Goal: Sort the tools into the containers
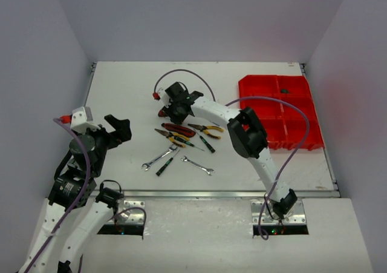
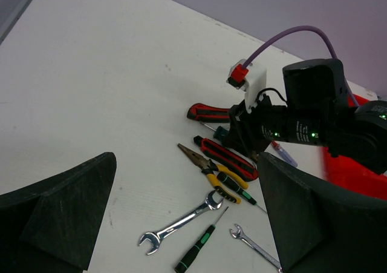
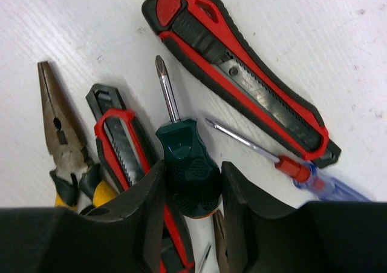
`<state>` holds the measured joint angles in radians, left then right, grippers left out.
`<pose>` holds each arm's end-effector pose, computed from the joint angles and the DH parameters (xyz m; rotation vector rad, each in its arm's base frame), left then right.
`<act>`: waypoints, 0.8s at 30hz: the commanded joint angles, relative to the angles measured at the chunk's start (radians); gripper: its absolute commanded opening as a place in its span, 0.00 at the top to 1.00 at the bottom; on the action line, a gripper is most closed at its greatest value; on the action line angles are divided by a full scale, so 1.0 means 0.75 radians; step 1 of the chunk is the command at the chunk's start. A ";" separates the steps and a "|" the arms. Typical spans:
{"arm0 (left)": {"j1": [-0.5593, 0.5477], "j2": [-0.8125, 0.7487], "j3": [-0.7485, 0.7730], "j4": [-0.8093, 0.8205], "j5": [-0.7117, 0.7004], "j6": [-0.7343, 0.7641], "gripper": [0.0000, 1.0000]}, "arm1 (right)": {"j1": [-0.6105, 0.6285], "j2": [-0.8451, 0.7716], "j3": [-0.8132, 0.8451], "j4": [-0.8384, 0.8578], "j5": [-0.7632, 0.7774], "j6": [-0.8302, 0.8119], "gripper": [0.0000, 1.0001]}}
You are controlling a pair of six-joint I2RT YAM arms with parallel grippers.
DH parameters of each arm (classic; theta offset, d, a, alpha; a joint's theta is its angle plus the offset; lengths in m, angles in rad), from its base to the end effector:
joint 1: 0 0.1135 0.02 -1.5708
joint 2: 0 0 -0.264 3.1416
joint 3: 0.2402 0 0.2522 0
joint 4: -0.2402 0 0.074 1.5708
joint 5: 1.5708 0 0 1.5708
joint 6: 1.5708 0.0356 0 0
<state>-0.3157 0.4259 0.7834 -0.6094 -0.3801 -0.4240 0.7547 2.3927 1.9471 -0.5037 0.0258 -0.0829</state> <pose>0.0913 -0.0159 0.3378 -0.3631 1.7712 -0.1804 0.3824 0.3584 0.1527 -1.0218 2.3214 0.2376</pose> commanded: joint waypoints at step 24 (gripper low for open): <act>-0.027 -0.018 -0.005 0.065 0.010 0.005 0.00 | -1.218 -0.689 -0.418 0.187 0.417 0.684 0.86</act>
<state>-0.3271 0.4225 0.7834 -0.6071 -0.3744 -0.4240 -0.1459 1.8623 1.6433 -0.3900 0.2613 0.2911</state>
